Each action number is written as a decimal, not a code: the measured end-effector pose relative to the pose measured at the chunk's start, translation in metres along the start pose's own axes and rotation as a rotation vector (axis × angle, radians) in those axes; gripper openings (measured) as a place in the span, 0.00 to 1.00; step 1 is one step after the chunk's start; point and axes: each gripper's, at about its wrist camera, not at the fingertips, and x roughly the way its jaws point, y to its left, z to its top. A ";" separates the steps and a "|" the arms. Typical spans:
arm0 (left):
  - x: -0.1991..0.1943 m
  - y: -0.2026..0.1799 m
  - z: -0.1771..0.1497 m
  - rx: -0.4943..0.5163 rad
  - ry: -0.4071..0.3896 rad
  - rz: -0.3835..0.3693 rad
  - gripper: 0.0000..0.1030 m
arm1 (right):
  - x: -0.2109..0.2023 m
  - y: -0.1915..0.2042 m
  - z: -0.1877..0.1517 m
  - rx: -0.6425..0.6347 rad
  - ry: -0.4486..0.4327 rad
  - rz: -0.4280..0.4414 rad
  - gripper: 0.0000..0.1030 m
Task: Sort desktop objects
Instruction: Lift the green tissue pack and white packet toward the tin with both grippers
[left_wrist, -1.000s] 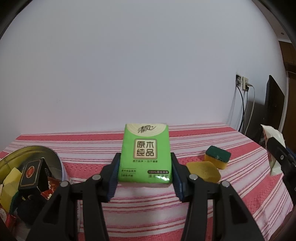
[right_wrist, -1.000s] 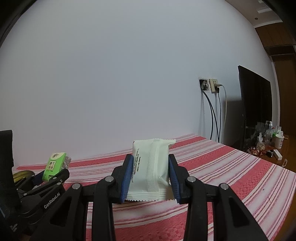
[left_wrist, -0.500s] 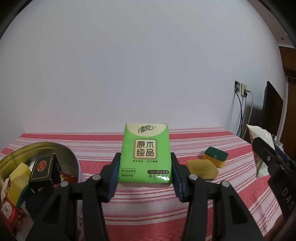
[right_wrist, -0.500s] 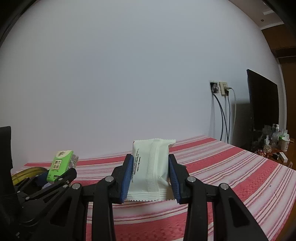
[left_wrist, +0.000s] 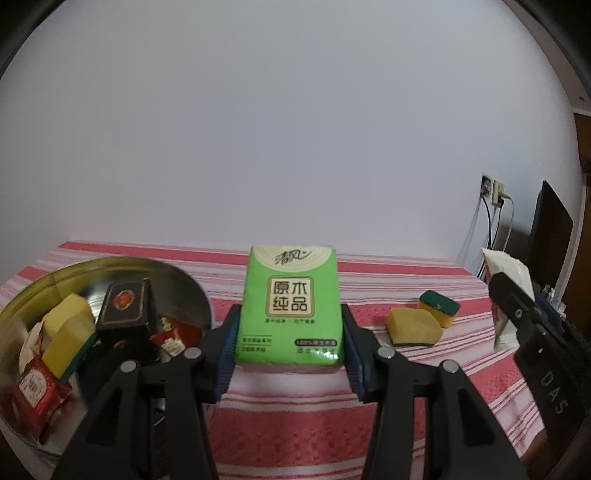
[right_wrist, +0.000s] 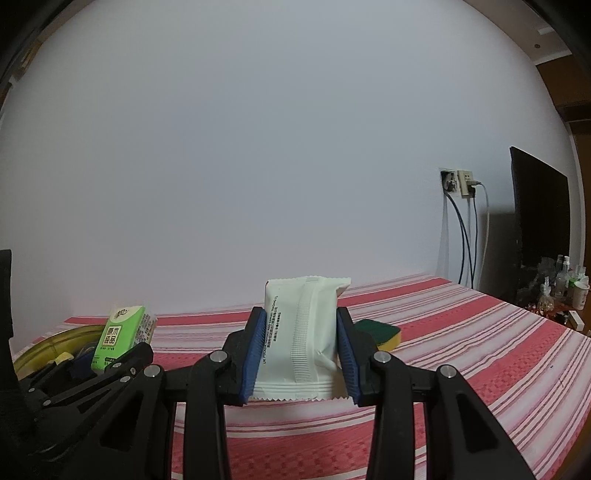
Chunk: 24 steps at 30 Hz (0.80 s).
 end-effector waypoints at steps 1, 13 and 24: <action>-0.001 0.001 -0.001 -0.006 0.001 0.003 0.48 | 0.000 0.002 0.000 -0.003 0.001 0.005 0.39; -0.022 0.019 -0.005 -0.008 -0.004 0.051 0.48 | 0.000 0.022 -0.005 -0.026 0.014 0.056 0.40; -0.041 0.054 0.004 -0.038 -0.024 0.118 0.48 | 0.001 0.053 -0.010 -0.011 0.028 0.140 0.40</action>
